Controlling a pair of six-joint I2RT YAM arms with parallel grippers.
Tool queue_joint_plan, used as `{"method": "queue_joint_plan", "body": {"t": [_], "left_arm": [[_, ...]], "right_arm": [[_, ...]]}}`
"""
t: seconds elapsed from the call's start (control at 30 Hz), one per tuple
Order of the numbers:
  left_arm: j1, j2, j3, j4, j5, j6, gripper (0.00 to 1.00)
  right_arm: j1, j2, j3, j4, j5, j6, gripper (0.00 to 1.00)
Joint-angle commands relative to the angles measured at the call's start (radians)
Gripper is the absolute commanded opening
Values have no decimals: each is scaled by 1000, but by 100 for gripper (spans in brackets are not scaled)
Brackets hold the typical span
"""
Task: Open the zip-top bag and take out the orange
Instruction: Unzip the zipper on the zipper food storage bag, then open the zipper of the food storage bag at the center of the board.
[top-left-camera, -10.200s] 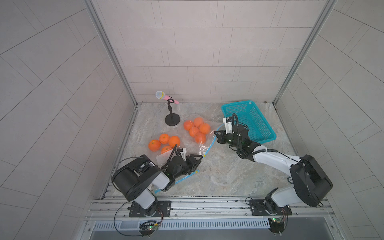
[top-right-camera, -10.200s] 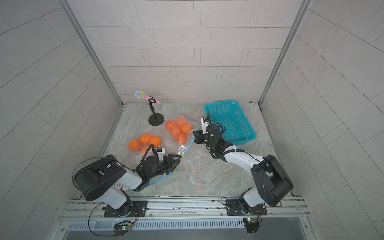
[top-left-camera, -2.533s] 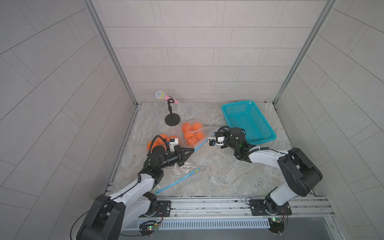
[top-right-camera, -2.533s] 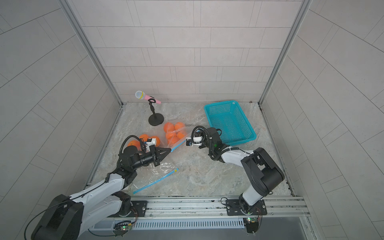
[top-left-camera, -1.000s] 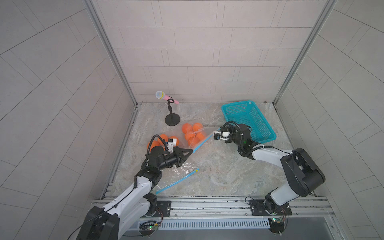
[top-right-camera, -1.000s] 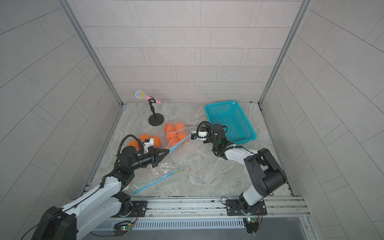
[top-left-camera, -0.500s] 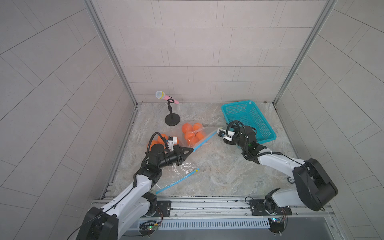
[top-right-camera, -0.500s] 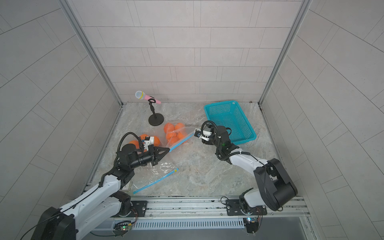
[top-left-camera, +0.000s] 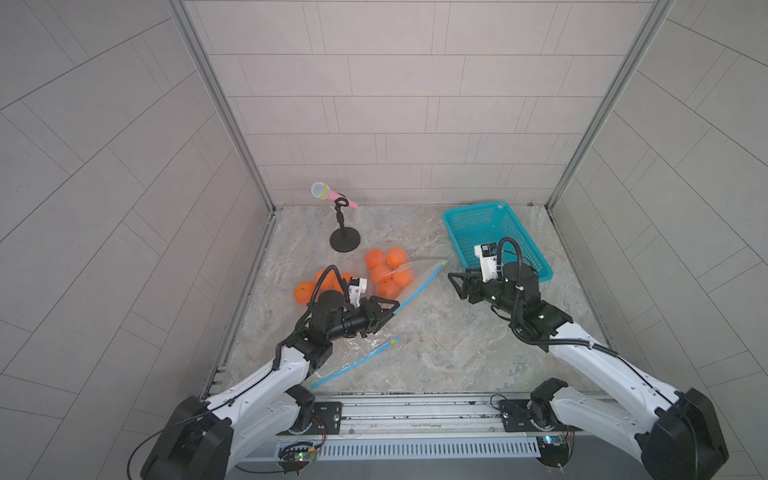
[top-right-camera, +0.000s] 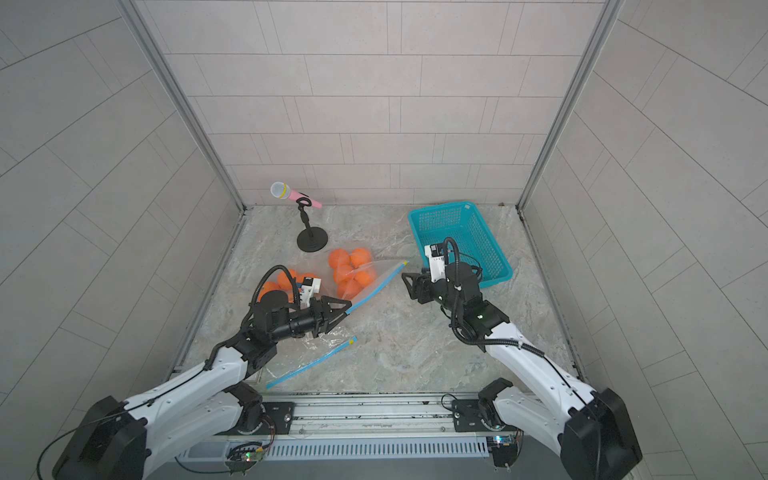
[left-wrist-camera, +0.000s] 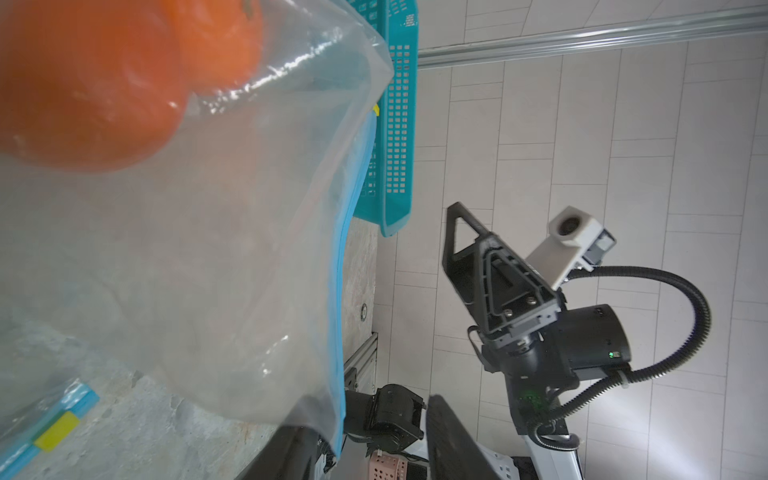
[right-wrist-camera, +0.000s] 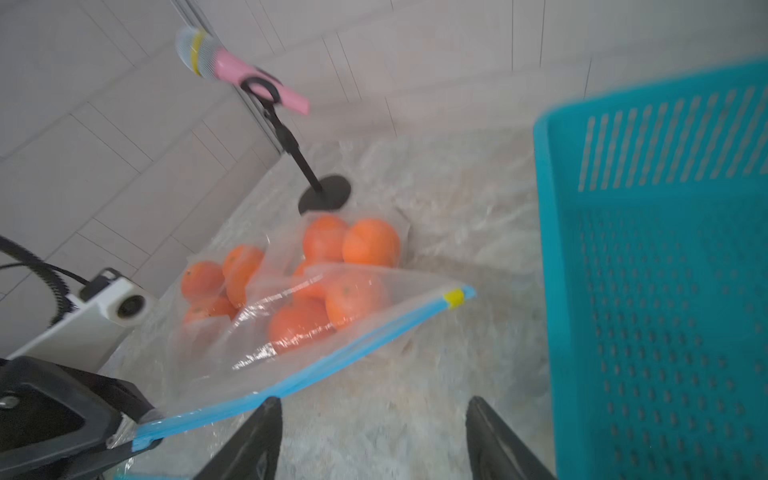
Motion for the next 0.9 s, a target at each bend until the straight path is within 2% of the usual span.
{"method": "queue_joint_plan", "body": {"t": [0.0, 0.1, 0.17, 0.2, 0.23, 0.27, 0.3, 0.4, 0.5, 0.6, 0.73, 0.87], "left_arm": [[-8, -38, 107, -234, 10, 152, 72], [-11, -114, 287, -696, -104, 427, 77], [-8, -165, 359, -872, -196, 512, 79], [-10, -191, 378, -916, -251, 530, 86], [-10, -219, 377, -920, -275, 525, 89], [-11, -223, 381, -926, -299, 523, 96], [-11, -204, 401, -944, -306, 541, 98], [-13, -128, 446, -960, -290, 587, 96], [-34, -83, 476, -962, -332, 627, 94], [-118, -15, 510, -926, -444, 687, 92], [-220, 183, 638, -949, -539, 783, 90], [-324, 366, 808, -1039, -697, 921, 90]], "right_arm": [[8, 71, -46, 47, -39, 237, 71], [8, 181, -66, 188, -114, 274, 72], [14, 229, -65, 225, -110, 266, 72], [16, 246, -68, 269, -130, 266, 71], [16, 251, -77, 308, -140, 267, 71], [19, 249, -85, 334, -129, 277, 71], [22, 249, -89, 345, -119, 279, 72], [19, 270, -92, 393, -124, 282, 72], [13, 334, -83, 408, -134, 272, 72], [-1, 433, -84, 552, -180, 320, 72], [8, 542, -41, 663, -215, 371, 70], [65, 503, 32, 467, -141, 254, 72]]}}
